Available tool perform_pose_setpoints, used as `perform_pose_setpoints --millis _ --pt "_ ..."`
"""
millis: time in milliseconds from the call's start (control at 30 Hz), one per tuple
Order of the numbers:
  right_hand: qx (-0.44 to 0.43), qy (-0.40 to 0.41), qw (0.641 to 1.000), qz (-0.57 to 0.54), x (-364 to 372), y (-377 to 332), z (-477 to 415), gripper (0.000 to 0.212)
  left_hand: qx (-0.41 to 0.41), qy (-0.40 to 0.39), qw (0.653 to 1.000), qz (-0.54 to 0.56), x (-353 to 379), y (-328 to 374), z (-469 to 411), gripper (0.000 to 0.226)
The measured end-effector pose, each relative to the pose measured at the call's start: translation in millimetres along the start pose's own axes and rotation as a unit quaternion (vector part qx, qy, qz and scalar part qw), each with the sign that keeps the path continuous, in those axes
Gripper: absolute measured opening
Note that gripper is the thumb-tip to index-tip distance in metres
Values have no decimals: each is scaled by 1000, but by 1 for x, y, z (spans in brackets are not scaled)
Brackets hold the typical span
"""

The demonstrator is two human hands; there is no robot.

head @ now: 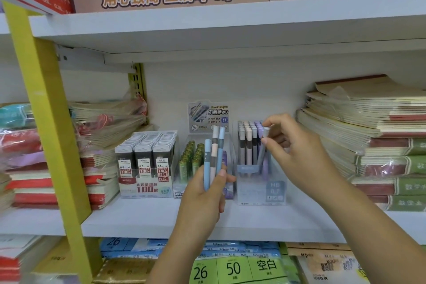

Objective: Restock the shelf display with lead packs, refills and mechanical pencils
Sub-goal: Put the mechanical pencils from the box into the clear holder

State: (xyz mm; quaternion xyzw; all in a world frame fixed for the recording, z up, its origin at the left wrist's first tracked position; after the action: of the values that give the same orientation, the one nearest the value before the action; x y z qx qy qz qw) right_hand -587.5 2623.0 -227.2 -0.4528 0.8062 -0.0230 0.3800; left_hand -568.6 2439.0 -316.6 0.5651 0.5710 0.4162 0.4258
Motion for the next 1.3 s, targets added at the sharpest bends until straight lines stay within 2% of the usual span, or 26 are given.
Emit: perform_pose_setpoints --millis 600,667,767,933,1000,1067,1133,1200,1233,1300 --pt "-2 46 999 -16 7 5 -6 31 0 -15 1000 24 -1 -5 -1 25" --pt "-8 58 997 56 10 5 -7 26 0 -17 999 28 -2 -5 -1 25" --pt "3 93 977 190 12 9 -7 34 1 -24 999 44 -2 -4 0 18" --pt "71 38 968 236 18 21 -8 35 2 -54 995 81 -1 2 1 19" --pt "82 40 973 211 15 18 -7 33 0 -69 994 90 -1 4 2 18" --pt "46 70 984 156 9 7 -6 32 0 -90 992 91 1 9 2 16" --pt "32 60 998 5 4 -4 -4 29 6 -118 990 80 4 16 1 16" --pt "52 -8 980 -190 10 -14 -2 25 16 -149 987 64 9 23 -1 16" --pt "55 -30 967 -246 13 -18 -1 25 18 -161 985 58 11 25 -2 15" --pt "60 -29 954 -291 15 -20 0 26 16 -167 985 47 14 28 -4 14"
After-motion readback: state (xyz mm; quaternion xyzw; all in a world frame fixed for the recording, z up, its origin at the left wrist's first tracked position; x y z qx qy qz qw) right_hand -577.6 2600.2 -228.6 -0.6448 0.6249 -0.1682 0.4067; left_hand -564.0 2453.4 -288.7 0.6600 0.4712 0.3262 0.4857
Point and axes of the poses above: each hand's wrist, its own z-axis away from the middle knuckle, its own x-axis out of the palm, y = z × x, the point moved 4 cm from there along -z, towards the middle knuckle, and after that the axes turned 8 degrees about -y, right-handed, at the moved point
